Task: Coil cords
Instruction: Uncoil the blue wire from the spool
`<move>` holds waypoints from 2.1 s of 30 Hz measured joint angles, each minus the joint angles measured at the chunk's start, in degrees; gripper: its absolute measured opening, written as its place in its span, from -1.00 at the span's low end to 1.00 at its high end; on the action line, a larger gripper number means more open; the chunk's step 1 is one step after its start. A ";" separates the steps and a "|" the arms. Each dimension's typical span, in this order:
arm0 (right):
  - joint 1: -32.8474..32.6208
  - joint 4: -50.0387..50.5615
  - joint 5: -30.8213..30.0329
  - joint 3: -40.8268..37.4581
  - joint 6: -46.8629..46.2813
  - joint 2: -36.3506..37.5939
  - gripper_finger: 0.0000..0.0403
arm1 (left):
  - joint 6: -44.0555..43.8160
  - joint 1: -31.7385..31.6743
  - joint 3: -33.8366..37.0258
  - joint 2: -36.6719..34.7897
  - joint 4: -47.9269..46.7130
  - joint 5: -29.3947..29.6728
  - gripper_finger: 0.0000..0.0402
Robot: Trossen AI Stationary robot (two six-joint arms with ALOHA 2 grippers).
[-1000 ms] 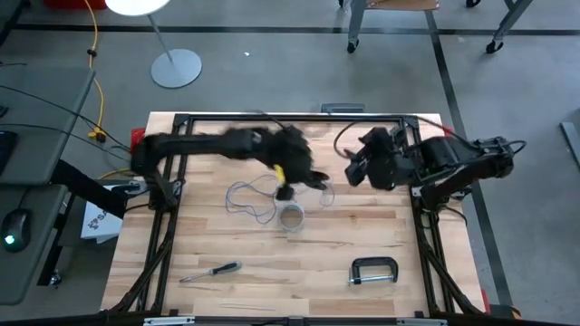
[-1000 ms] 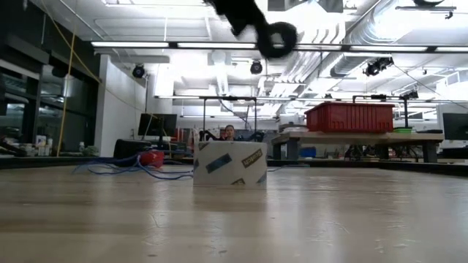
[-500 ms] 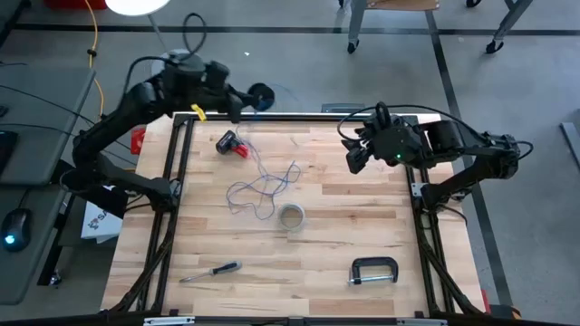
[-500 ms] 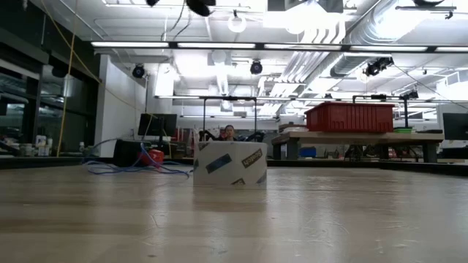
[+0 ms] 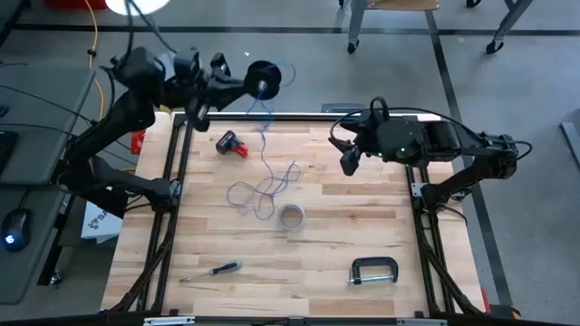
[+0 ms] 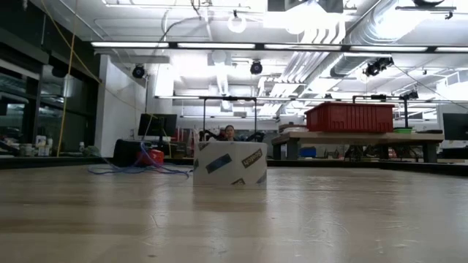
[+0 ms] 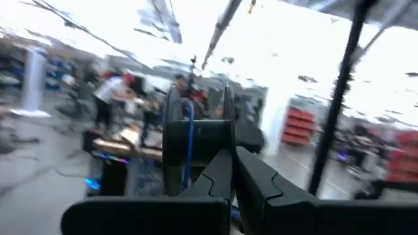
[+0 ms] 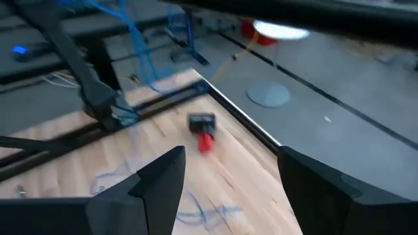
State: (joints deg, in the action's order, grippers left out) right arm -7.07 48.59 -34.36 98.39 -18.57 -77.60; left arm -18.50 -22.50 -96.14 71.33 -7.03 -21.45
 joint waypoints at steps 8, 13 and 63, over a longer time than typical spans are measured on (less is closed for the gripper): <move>1.17 -10.13 4.15 0.02 8.64 -0.62 0.18 | -8.27 -0.16 0.04 1.20 14.30 -6.20 -1.00; 2.43 -13.89 6.62 0.04 10.64 -1.77 0.18 | -9.74 0.08 0.02 1.29 13.04 -10.58 -1.00; 6.09 -62.82 21.56 0.00 12.79 -29.73 0.18 | -9.59 0.93 0.04 1.40 25.36 1.90 -1.00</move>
State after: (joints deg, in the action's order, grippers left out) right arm -0.98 -14.23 -12.81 98.39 -5.78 -107.33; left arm -28.09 -21.56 -96.09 72.73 18.33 -19.55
